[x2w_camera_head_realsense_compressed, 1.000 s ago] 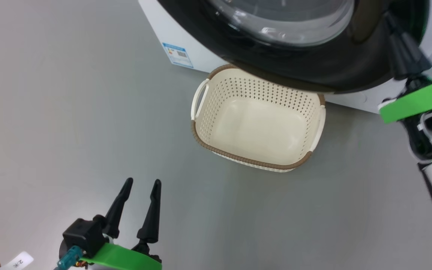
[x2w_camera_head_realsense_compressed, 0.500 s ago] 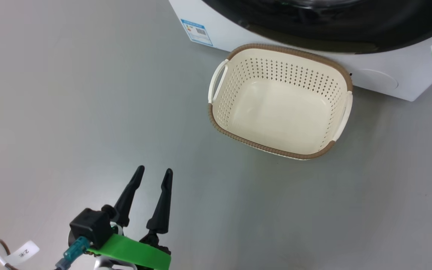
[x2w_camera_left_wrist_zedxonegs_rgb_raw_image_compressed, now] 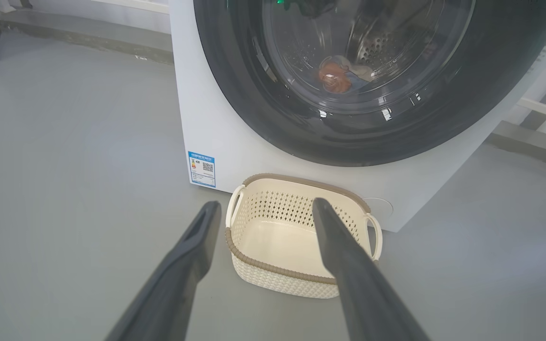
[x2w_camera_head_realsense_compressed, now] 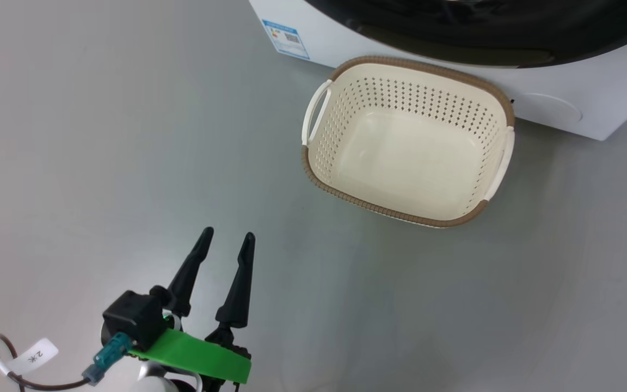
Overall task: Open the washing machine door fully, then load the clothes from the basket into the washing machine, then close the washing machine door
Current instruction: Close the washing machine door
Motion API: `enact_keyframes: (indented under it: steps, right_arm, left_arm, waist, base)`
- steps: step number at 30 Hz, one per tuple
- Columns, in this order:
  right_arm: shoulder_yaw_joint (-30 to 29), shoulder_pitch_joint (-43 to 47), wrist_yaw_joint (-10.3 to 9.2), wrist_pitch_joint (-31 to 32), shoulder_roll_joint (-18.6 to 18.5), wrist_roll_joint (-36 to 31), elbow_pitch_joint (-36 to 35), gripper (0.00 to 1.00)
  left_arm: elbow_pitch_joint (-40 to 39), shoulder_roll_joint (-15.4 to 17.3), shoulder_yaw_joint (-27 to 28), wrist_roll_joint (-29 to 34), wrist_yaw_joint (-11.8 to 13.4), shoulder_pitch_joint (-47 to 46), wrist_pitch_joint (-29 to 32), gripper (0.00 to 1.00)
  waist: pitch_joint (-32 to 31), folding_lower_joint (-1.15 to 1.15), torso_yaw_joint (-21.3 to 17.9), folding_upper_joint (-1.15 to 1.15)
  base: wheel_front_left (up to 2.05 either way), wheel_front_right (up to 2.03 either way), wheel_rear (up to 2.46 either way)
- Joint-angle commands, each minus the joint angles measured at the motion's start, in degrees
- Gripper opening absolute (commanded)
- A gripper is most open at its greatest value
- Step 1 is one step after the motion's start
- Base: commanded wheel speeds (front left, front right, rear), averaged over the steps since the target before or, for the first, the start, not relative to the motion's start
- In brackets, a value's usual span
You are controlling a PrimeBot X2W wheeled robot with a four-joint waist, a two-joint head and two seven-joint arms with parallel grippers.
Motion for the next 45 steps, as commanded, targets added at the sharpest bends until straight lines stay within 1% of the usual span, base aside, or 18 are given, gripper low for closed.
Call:
enact_keyframes:
  steps: [1, 3, 4, 5, 6, 7, 8, 9, 10, 11, 14, 19, 20, 28, 45]
  right_arm:
    - [1.62, 2.43, -0.38, -0.21, 0.5, -0.05, -2.08, 0.0]
    - [2.81, 5.13, -0.38, -0.21, 0.47, 0.58, -3.01, 0.0]
    - [3.31, 6.58, -0.38, -0.21, 0.38, 0.8, -3.4, 0.14]
    - [3.5, 8.04, -0.38, -0.21, 0.38, 1.02, -3.89, 0.19]
    - [3.71, 9.57, -0.38, -0.21, 0.41, 1.15, -4.3, 0.42]
    - [4.03, 11.16, -0.38, -0.21, 0.43, 1.2, -4.79, 0.58]
    - [4.28, 12.67, -0.38, -0.21, 0.47, 1.26, -5.22, 0.81]
    - [4.5, 14.14, -0.38, -0.21, 0.56, 1.35, -5.63, 0.98]
    - [4.82, 15.58, -0.38, -0.21, 0.62, 1.4, -6.05, 1.0]
    - [4.82, 15.58, -0.38, -0.21, 0.62, 1.4, -6.05, 1.0]
    - [5.28, 19.45, -0.38, -0.21, 1.22, 1.94, -6.89, 1.0]
    - [6.6, 24.99, -0.38, -0.21, 2.58, 2.25, -8.62, 1.0]
    - [6.84, 26.89, -0.38, -0.21, 2.85, 2.21, -8.88, 1.0]
    - [5.32, 33.45, -0.38, -0.21, 3.47, 2.1, -8.98, 1.0]
    - [1.48, 43.95, -0.38, -0.21, 5.2, 1.67, -9.12, 1.0]
  left_arm:
    - [-0.72, 0.77, 2.31, 0.26, -0.09, -0.83, -0.37, 1.0]
    - [-0.08, 0.77, 2.48, 1.04, -0.09, -0.98, -0.37, 1.0]
    - [0.22, 0.77, 2.68, 1.4, -0.09, -1.05, -0.37, 1.0]
    - [0.52, 0.77, 2.9, 1.83, -0.09, -1.11, -0.37, 1.0]
    - [0.83, 0.77, 3.2, 2.24, -0.09, -1.15, -0.37, 1.0]
    - [1.14, 0.77, 3.49, 2.64, -0.09, -1.19, -0.37, 1.0]
    - [1.47, 0.77, 3.82, 3.08, -0.09, -1.18, -0.37, 1.0]
    - [1.81, 0.77, 4.23, 3.48, -0.09, -1.14, -0.37, 1.0]
    - [2.15, 0.77, 4.66, 3.85, -0.09, -1.1, -0.37, 1.0]
    - [2.15, 0.77, 4.66, 3.85, -0.09, -1.1, -0.37, 1.0]
    - [3.07, 0.77, 6.29, 4.8, -0.09, -0.79, -0.37, 1.0]
    - [4.29, 0.77, 8.64, 6.1, -0.09, 0.45, -0.37, 1.0]
    - [4.74, 0.77, 9.34, 6.55, -0.09, 0.79, -0.37, 1.0]
    - [6.12, 0.8, 11.34, 8.52, -0.09, 1.35, -0.37, 1.0]
    - [6.62, 3.48, 15.52, 8.0, -0.09, 4.87, -0.37, 1.0]
  waist:
    - [-0.93, 0.0, -0.84, 0.0]
    - [-1.78, 0.0, -1.55, 0.0]
    - [-2.21, 0.0, -1.93, 0.0]
    - [-2.63, 0.0, -2.38, 0.0]
    - [-3.09, 0.0, -2.86, 0.0]
    - [-3.59, 0.0, -3.32, 0.0]
    - [-4.07, 0.0, -3.84, 0.0]
    - [-4.58, 0.0, -4.38, 0.0]
    - [-5.09, 0.0, -4.94, 0.0]
    - [-5.09, 0.0, -4.94, 0.0]
    - [-6.6, 0.0, -6.88, 0.0]
    - [-9.1, 0.0, -10.69, 0.0]
    - [-9.9, 0.0, -12.02, 0.0]
    - [-12.79, 0.0, -15.94, 0.0]
    - [-18.35, 0.0, -23.08, 0.0]
  base:
    - [0.0, 0.0, 0.0]
    - [0.0, 0.0, 0.0]
    - [0.0, 0.0, 0.0]
    - [0.0, 0.0, 0.0]
    - [0.0, 0.0, 0.0]
    - [0.0, 0.0, 0.0]
    - [0.0, 0.0, 0.0]
    - [0.0, 0.0, 0.0]
    - [0.0, 0.0, 0.0]
    - [0.0, 0.0, 0.0]
    - [0.0, 0.0, 0.0]
    - [0.0, 0.0, 0.0]
    - [0.0, 0.0, 0.0]
    - [0.0, 0.0, 0.0]
    - [0.0, 0.0, 0.0]
